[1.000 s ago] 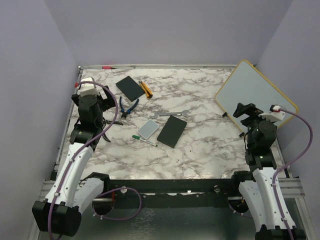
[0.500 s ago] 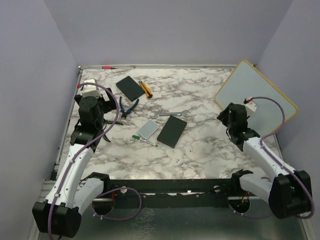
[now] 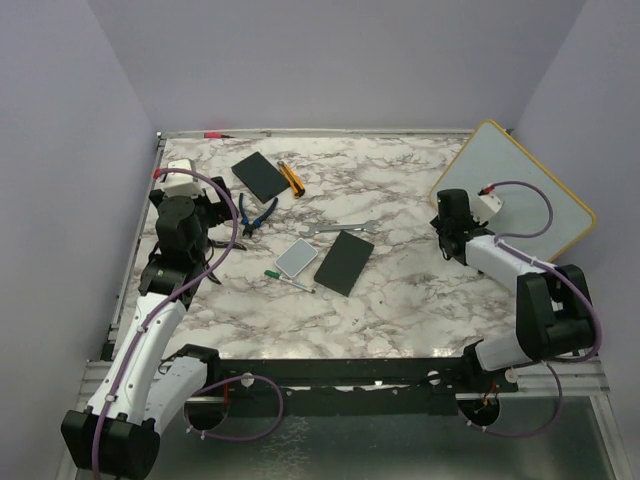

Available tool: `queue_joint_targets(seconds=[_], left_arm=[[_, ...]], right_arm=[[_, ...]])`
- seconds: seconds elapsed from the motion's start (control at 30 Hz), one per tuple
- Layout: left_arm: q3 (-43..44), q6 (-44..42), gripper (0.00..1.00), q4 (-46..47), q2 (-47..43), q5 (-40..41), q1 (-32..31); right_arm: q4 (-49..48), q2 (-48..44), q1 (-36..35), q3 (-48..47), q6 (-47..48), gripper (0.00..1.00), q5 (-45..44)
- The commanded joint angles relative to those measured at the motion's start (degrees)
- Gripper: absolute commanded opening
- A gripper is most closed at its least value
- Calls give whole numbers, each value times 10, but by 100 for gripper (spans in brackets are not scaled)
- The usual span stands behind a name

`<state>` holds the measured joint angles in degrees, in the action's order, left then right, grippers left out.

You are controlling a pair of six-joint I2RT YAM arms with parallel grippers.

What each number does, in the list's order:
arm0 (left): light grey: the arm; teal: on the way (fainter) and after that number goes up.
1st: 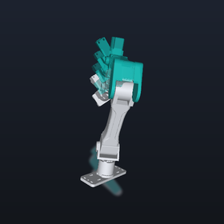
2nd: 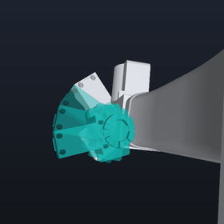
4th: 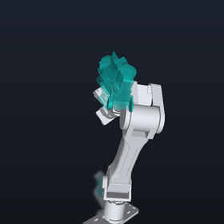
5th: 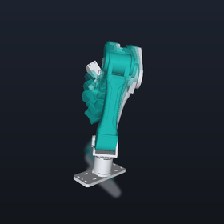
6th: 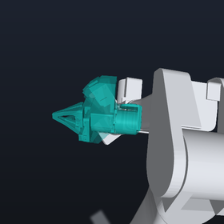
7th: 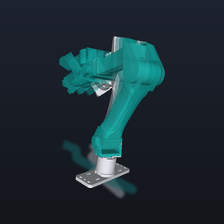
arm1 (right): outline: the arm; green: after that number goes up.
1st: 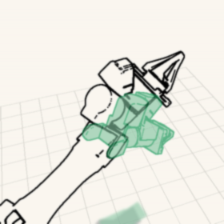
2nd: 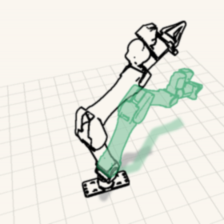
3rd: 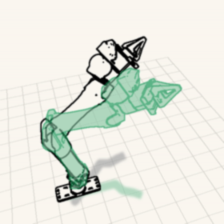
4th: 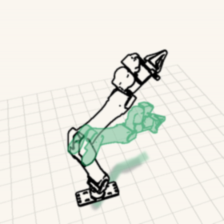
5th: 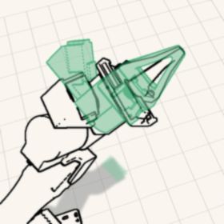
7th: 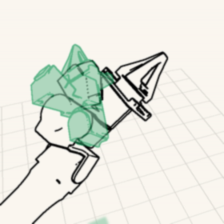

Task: Write a sentence on the whiteboard
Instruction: Move the whiteboard stand to the center of the board.

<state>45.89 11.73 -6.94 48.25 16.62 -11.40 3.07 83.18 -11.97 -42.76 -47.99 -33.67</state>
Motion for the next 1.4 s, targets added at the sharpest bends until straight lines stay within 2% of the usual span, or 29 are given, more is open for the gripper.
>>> queue_joint_targets(seconds=[0.0,0.23,0.7,1.37], left_arm=[[-9,-2,99,8,-9,-5,-5],[-8,-4,99,8,-9,-2,-8],[-9,-6,99,9,-8,3,-13],[-10,-8,99,8,-13,8,-16]], right_arm=[[14,42,-1,-24,-52,54,-62],[30,81,-4,-39,-89,52,-100],[16,139,-4,-68,-84,43,-117],[82,188,-4,-119,-118,38,-141]])
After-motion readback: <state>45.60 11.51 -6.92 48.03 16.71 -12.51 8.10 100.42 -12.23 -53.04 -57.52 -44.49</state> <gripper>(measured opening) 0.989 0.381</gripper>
